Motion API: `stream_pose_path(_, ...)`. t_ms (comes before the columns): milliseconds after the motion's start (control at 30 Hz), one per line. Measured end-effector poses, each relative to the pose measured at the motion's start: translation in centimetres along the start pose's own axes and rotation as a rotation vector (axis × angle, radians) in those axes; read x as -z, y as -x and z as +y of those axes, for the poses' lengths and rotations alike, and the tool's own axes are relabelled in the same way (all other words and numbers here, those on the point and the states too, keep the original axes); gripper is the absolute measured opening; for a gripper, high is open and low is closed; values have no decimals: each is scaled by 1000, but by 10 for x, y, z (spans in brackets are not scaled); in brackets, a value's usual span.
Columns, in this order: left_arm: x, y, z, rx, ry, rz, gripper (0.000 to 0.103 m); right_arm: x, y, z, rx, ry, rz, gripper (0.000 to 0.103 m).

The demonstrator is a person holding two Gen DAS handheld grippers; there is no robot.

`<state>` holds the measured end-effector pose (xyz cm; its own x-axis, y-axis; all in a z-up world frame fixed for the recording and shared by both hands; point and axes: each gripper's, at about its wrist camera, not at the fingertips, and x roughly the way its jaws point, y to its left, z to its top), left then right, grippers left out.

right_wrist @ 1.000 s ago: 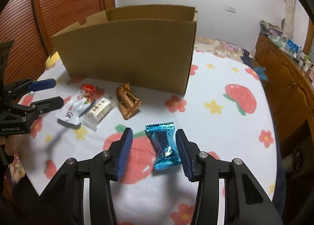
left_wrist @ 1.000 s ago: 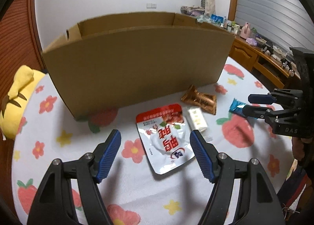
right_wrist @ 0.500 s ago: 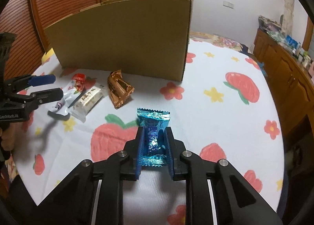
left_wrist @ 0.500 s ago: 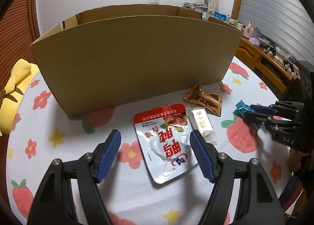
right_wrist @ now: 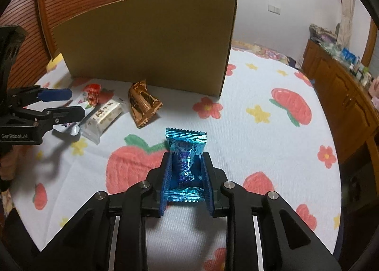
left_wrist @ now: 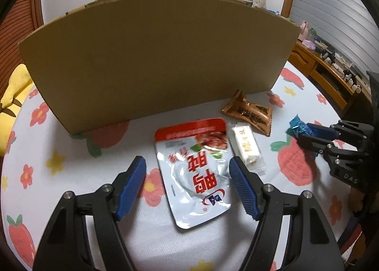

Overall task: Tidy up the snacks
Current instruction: 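Close the left tool on the red-and-white pouch while the right tool lifts the candy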

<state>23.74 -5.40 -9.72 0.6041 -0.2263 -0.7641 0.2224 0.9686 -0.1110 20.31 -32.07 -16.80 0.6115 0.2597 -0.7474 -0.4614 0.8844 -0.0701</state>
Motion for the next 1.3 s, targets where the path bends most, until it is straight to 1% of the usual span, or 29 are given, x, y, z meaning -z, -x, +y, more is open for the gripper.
stream_pose_path(133,1,-1,-4,-14,-20,-1,77,-1,0,-5,-19,-18,0,23)
stream_pose_path(267,4,-4,-13,-59,-74,1,78,0,-1,-2,-9,-10,0,23)
stream_pose_path(433,4,-3,-13,-49,-74,1,78,-1,-1,-2,-10,-11,-1,23)
stream_pose_path(500,5,-2,-12,-42,-75,0,75,0,-1,-3,-12,-13,-1,23)
stream_pose_path(567,7,2,-13,-37,-85,-9,61,0,0,-3,-12,-13,-1,23)
stream_pose_path(667,12,6,-16,-13,-113,-10,60,0,0,-4,-11,-13,-1,23)
stream_pose_path(733,14,9,-17,-11,-123,-18,58,0,0,-3,-11,-13,-1,23)
stream_pose_path(867,19,16,-15,-10,-111,-19,58,0,-1,-4,-11,-15,-1,23)
stream_pose_path(1067,20,26,-11,6,-87,-46,58,0,-1,-4,-9,-13,-1,23)
stream_pose_path(1300,25,38,-10,1,-90,-76,59,0,-1,-4,-9,-13,-1,23)
